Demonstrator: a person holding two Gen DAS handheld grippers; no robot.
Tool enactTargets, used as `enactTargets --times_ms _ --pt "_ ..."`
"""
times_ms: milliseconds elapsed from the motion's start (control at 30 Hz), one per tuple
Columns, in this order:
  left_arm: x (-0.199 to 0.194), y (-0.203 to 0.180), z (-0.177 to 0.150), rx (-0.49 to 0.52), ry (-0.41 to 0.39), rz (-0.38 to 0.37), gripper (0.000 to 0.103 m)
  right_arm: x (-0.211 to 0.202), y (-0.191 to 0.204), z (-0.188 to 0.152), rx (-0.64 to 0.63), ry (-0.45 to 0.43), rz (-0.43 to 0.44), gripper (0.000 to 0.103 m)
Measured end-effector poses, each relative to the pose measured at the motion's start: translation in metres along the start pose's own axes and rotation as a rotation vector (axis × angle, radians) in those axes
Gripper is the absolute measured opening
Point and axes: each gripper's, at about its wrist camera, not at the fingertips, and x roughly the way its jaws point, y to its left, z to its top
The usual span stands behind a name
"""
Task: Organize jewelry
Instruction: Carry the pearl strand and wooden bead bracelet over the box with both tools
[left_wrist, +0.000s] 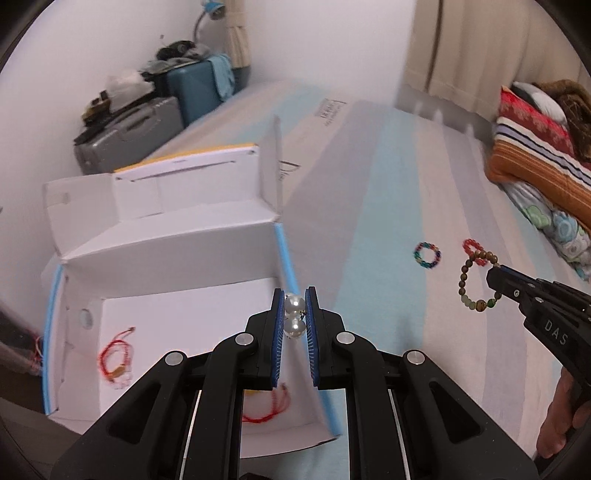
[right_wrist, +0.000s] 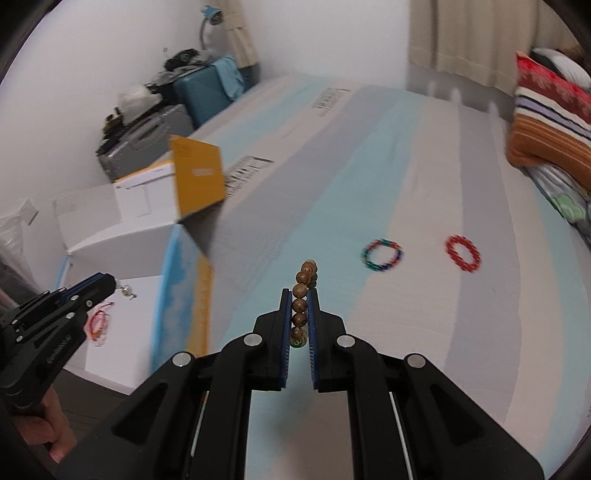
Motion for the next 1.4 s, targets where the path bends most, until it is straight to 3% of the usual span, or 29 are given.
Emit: enactTargets --times_ms 367,667,1400 --pt "-0.008 0.073 -0.015 -0.092 0.025 0.079 0.011 -0.002 0.095 -0.002 -0.119 -0.008 0.119 0.007" --pt "-0.009 0.126 -0.036 -0.146 0.059 0.15 0.011 0.015 0.164 -0.024 -0.228 0.049 0.172 0.007" --pt "0.024 0.182 -0.078 -0.19 0.199 0.219 0.011 0.073 0.202 -0.053 -0.268 0.181 0.174 0.007"
